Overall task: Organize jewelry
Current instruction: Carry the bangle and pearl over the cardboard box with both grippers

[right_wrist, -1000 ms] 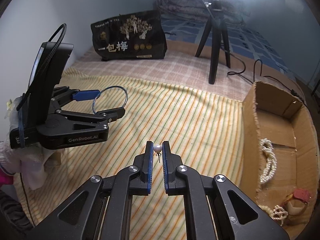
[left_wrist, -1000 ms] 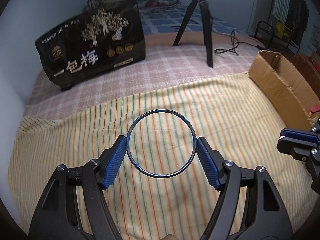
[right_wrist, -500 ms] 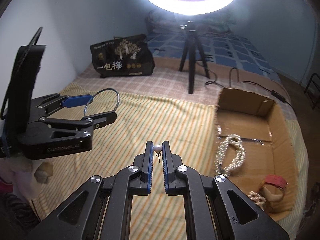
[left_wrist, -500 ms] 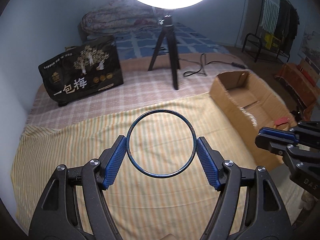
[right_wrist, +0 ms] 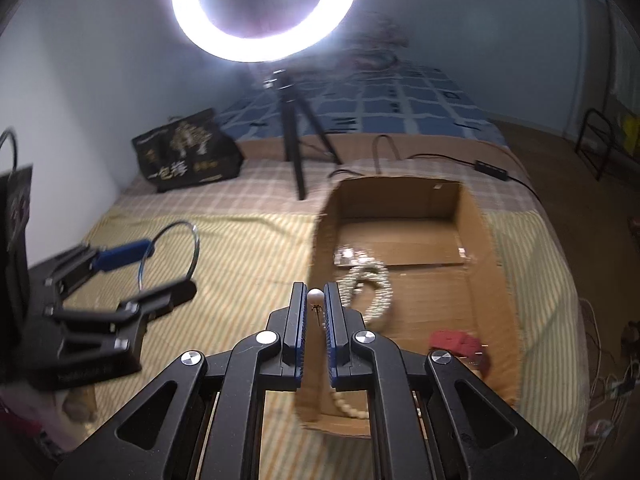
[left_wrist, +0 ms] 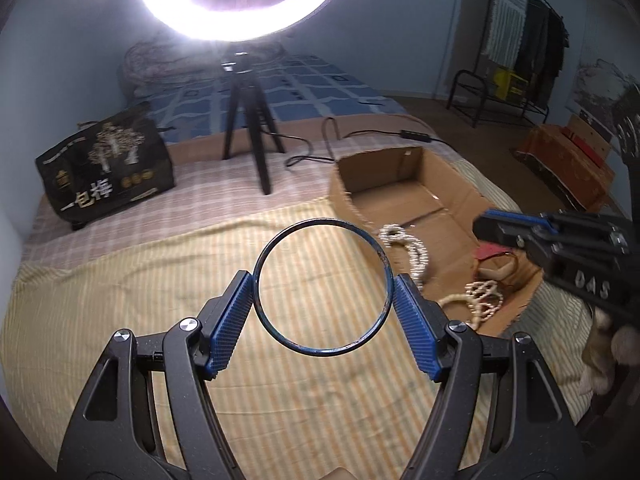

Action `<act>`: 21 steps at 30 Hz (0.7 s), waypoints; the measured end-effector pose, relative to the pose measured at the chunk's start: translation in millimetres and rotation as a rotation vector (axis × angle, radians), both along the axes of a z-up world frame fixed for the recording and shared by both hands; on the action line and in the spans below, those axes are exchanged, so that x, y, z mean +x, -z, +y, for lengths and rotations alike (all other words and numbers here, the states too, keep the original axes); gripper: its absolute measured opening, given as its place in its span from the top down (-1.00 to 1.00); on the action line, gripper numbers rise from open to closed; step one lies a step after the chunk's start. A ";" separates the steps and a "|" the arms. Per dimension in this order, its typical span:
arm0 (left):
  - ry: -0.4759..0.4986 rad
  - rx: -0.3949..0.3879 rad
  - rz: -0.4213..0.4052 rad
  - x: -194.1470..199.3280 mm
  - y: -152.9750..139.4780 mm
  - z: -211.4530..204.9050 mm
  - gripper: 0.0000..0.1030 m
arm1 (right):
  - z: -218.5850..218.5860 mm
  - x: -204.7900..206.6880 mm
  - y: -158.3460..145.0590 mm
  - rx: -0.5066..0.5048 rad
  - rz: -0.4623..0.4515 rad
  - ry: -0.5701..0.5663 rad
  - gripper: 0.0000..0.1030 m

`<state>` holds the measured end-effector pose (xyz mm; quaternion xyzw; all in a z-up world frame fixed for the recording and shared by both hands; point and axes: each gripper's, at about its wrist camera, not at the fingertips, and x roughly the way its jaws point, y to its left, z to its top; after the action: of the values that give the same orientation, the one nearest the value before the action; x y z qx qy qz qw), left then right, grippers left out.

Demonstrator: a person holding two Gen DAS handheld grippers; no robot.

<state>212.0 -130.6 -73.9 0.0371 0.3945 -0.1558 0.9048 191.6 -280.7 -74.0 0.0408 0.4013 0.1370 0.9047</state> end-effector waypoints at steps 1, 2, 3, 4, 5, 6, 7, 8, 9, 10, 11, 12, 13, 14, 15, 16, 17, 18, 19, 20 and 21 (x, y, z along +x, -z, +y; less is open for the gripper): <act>0.007 -0.002 0.001 -0.2 0.7 -5.7 -0.42 | -6.3 2.0 0.0 0.006 0.001 0.014 0.86; 0.013 -0.006 0.002 0.2 1.1 -10.9 -0.42 | -11.5 3.7 0.1 0.011 0.003 0.024 0.86; 0.016 -0.009 0.002 0.7 1.6 -14.1 -0.42 | -16.9 5.7 0.3 0.017 0.005 0.037 0.86; 0.022 -0.015 0.005 1.9 2.2 -19.9 -0.42 | -20.8 7.6 0.4 0.021 0.006 0.046 0.86; 0.026 -0.018 0.006 2.6 2.9 -23.0 -0.42 | -24.8 10.0 1.2 0.026 0.009 0.056 0.86; 0.032 -0.020 0.007 3.4 3.8 -27.9 -0.42 | -29.1 12.4 2.0 0.031 0.012 0.065 0.86; 0.036 -0.020 0.008 3.9 4.9 -31.7 -0.42 | -32.8 14.4 2.9 0.035 0.014 0.073 0.86; 0.042 -0.020 0.010 4.4 6.5 -36.2 -0.42 | -36.0 15.8 3.8 0.038 0.016 0.079 0.86; 0.047 -0.020 0.013 5.2 8.4 -40.7 -0.42 | -39.7 18.1 5.1 0.041 0.020 0.086 0.86; 0.050 -0.020 0.017 5.9 10.3 -44.2 -0.42 | -42.8 20.1 6.3 0.041 0.022 0.094 0.86; 0.054 -0.021 0.020 6.6 11.7 -47.2 -0.42 | -45.8 23.0 8.1 0.040 0.026 0.101 0.86; 0.057 -0.022 0.024 7.4 13.2 -50.3 -0.42 | -48.3 25.2 9.5 0.041 0.029 0.107 0.86; 0.058 -0.023 0.026 8.2 14.3 -52.6 -0.42 | -51.8 28.0 11.6 0.045 0.034 0.116 0.86; 0.061 -0.026 0.030 8.9 15.9 -55.6 -0.42 | -55.1 30.7 13.7 0.049 0.039 0.124 0.86; 0.063 -0.028 0.033 9.7 17.4 -58.8 -0.42 | -56.9 33.4 15.9 0.049 0.043 0.133 0.86; 0.064 -0.029 0.035 10.6 19.0 -61.7 -0.42 | -58.5 35.4 17.8 0.047 0.046 0.139 0.86; 0.065 -0.030 0.036 11.3 20.1 -63.5 -0.42 | -60.2 37.8 20.0 0.043 0.049 0.146 0.86; 0.066 -0.033 0.040 11.9 21.6 -66.1 -0.42 | -61.4 39.8 21.8 0.044 0.053 0.152 0.86; 0.066 -0.035 0.044 12.4 23.1 -67.8 -0.42 | -62.5 41.1 23.0 0.045 0.056 0.157 0.86; 0.068 -0.039 0.048 13.5 24.7 -70.4 -0.42 | -64.3 43.3 24.8 0.048 0.060 0.163 0.86; 0.070 -0.041 0.051 13.9 25.9 -73.1 -0.42 | -65.8 44.9 26.1 0.050 0.062 0.168 0.86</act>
<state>225.9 -203.7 -99.8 0.0284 0.4124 -0.1965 0.8891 236.5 -346.5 -100.1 0.1011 0.4208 0.0692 0.8988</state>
